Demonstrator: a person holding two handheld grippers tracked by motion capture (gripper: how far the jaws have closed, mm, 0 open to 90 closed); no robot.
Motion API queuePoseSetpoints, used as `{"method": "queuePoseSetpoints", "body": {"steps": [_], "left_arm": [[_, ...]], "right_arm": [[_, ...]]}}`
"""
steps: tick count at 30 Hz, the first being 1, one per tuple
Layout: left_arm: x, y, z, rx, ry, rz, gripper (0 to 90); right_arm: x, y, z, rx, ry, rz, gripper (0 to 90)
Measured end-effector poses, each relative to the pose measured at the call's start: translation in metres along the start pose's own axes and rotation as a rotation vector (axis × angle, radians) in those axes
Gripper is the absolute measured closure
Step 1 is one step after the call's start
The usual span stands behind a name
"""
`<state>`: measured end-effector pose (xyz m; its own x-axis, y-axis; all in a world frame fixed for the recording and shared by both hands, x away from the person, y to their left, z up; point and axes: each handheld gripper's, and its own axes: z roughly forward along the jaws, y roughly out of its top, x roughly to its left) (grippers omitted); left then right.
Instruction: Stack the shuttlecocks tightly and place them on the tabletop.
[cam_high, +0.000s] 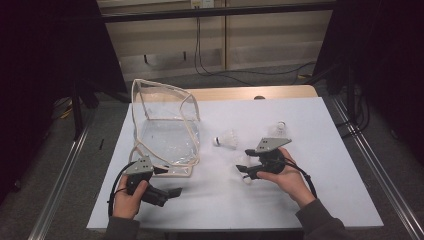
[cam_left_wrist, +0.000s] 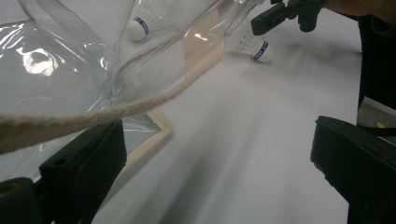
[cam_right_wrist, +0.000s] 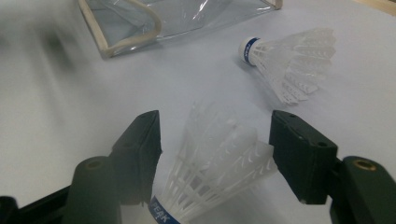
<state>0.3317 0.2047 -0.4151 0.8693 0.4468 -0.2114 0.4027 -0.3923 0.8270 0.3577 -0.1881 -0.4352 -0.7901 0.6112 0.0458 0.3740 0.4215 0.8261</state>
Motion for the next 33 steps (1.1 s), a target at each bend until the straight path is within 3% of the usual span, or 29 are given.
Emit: {"method": "queuePoseSetpoints", "body": {"steps": [8,17,23,25,30,33], "left_arm": [[0.000,0.000,0.000,-0.001,0.002,0.002,3.7],[0.000,0.000,-0.001,-0.004,0.009,0.006,3.7],[-0.001,0.001,-0.001,0.003,0.008,0.005,3.7],[-0.001,0.000,0.000,0.001,0.008,0.007,3.7],[-0.001,0.001,0.000,-0.003,0.009,0.003,3.7],[-0.002,0.001,0.000,-0.002,0.005,0.004,3.7]], "right_arm": [[-0.001,-0.003,-0.005,0.007,-0.011,-0.026,56.4],[-0.001,-0.004,-0.015,0.005,0.033,-0.029,82.0],[-0.003,-0.005,-0.022,0.004,0.051,0.008,86.9],[-0.004,-0.004,-0.026,-0.009,0.034,0.011,87.1],[-0.012,-0.003,-0.038,-0.069,-0.061,0.024,87.2],[-0.018,-0.003,-0.039,-0.075,-0.129,0.021,87.0]]}}
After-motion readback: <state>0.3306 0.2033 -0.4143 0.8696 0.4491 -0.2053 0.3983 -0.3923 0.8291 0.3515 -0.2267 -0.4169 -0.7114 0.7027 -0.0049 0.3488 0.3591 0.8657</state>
